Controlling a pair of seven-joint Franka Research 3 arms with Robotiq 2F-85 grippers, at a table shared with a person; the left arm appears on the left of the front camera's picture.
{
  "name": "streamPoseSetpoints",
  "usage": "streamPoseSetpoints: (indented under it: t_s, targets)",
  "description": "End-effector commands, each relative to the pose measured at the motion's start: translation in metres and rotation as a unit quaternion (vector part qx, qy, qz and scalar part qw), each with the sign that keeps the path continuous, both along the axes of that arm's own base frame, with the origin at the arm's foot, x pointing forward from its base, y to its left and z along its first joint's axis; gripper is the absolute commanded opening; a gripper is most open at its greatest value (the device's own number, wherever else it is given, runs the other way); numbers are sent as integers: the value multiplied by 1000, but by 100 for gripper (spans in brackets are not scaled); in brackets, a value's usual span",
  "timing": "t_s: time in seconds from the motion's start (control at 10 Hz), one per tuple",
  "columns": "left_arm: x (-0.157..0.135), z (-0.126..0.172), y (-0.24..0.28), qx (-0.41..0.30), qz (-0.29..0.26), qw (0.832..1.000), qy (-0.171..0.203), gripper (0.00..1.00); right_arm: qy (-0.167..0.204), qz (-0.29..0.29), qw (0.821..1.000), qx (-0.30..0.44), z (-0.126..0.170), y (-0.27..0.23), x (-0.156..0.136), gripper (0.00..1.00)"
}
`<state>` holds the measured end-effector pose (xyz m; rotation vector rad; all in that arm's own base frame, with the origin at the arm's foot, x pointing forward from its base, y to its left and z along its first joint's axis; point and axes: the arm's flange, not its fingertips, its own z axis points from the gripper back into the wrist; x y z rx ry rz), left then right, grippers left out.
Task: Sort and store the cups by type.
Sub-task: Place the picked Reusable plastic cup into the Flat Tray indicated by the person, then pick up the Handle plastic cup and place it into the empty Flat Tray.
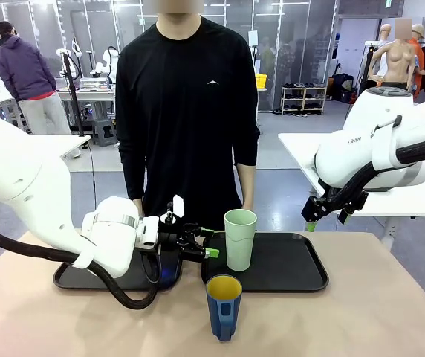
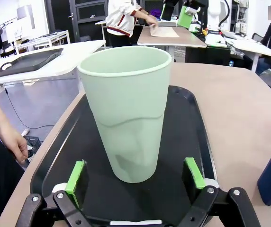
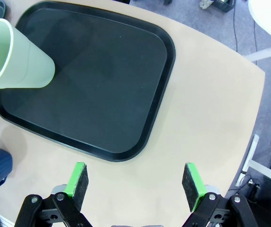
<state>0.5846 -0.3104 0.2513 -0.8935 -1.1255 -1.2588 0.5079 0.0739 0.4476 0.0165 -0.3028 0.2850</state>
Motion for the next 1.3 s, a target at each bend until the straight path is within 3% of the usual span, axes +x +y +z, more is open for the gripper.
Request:
streamPoseSetpoints:
  t_s: [0.0, 0.6, 0.9, 1.2]
  targets:
    - [3, -2, -3, 0, -1, 1000, -1, 100, -5, -1, 1000, 3, 0, -1, -1, 100]
    - [-5, 10, 7, 17, -10, 1000, -12, 100, -5, -1, 1000, 3, 0, -1, -1, 100]
    - [-48, 51, 53, 140, 6, 990, -21, 100, -5, -1, 1000, 3, 0, -1, -1, 100]
    - [-91, 80, 117, 177, 27, 983, -30, 100, -5, -1, 1000, 3, 0, -1, -1, 100]
